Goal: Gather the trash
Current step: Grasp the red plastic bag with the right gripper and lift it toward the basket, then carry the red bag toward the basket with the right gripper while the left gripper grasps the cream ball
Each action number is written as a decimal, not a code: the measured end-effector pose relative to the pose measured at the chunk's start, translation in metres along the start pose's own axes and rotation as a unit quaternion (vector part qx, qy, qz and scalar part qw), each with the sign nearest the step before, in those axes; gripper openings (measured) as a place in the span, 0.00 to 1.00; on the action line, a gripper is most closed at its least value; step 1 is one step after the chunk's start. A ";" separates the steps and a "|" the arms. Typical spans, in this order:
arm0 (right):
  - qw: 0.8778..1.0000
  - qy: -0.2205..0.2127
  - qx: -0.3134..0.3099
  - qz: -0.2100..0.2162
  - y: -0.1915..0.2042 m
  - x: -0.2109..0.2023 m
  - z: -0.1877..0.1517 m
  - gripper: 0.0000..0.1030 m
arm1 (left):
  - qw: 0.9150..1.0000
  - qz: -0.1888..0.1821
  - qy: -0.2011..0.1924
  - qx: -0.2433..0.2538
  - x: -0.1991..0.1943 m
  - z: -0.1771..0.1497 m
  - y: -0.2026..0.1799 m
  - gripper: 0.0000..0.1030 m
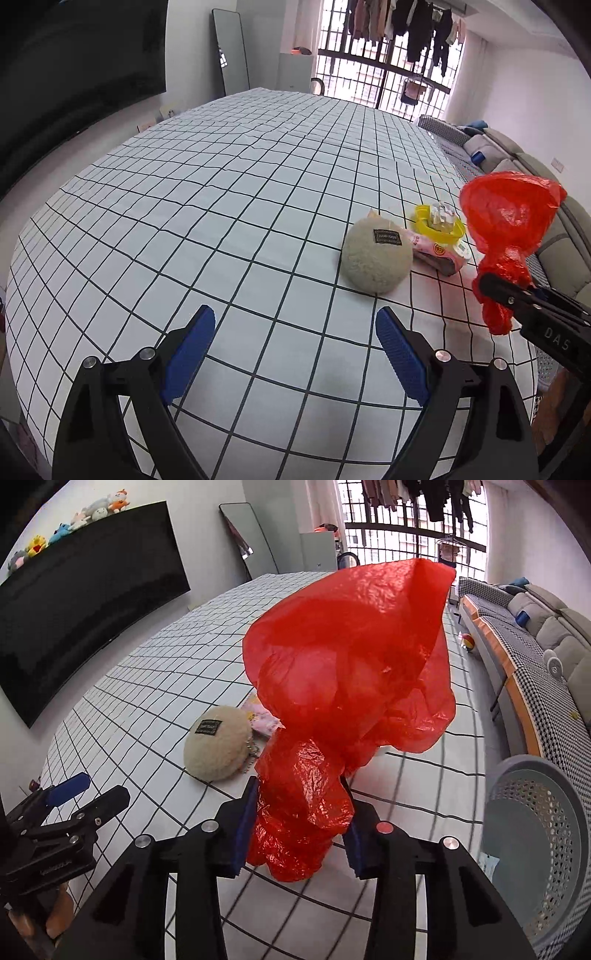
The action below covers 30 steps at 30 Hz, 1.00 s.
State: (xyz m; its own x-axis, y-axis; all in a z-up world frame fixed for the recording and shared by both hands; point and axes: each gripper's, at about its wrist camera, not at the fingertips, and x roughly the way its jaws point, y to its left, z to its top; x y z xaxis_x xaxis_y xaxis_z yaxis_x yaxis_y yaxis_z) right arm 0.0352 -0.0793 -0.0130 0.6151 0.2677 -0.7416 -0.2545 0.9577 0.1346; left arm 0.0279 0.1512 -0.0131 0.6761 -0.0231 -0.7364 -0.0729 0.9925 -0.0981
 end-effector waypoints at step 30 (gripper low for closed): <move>0.987 -0.029 0.151 -0.042 -0.146 -0.057 -0.067 0.39 | 0.997 0.000 0.048 0.054 0.076 0.044 -0.082 0.85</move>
State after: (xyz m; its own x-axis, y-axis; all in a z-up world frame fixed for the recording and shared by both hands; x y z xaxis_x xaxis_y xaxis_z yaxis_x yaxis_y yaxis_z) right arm -0.0135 -0.2412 -0.0343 0.6684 0.1823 -0.7211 0.0287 0.9625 0.2699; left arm 0.1175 0.0737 -0.0311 0.6018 -0.0298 -0.7981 0.0105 0.9995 -0.0293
